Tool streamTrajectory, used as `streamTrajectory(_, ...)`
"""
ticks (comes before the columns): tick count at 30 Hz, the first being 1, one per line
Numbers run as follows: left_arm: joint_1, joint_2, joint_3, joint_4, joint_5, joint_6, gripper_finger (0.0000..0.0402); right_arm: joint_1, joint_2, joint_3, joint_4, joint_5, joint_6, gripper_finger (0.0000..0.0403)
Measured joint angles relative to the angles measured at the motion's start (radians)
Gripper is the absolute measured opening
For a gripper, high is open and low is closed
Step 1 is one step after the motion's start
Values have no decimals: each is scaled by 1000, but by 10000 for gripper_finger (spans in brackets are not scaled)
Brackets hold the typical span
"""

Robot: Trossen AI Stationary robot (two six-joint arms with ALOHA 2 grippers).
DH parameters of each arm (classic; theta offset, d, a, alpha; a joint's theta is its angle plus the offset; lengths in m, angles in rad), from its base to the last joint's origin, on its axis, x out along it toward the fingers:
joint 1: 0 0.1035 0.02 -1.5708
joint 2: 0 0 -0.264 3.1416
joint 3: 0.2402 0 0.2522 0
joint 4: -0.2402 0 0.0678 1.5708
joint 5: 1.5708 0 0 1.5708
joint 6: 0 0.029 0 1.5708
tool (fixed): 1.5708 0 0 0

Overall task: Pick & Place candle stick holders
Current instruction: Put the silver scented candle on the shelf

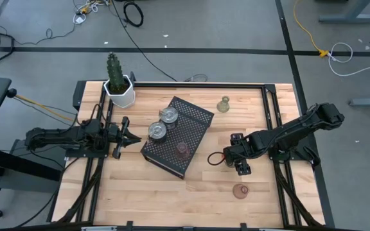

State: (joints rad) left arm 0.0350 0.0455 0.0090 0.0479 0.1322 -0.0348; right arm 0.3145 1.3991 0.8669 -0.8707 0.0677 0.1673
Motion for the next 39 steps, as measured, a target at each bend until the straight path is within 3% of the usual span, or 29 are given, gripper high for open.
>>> streamTrajectory(20, 0, 0, 0, 0, 0, 0, 34, -18, -35, 16, -22, -15, 8, 364)
streamTrajectory(39, 0, 0, 0, 0, 0, 0, 34, -121, -105, 256, -209, -5, 8, 364)
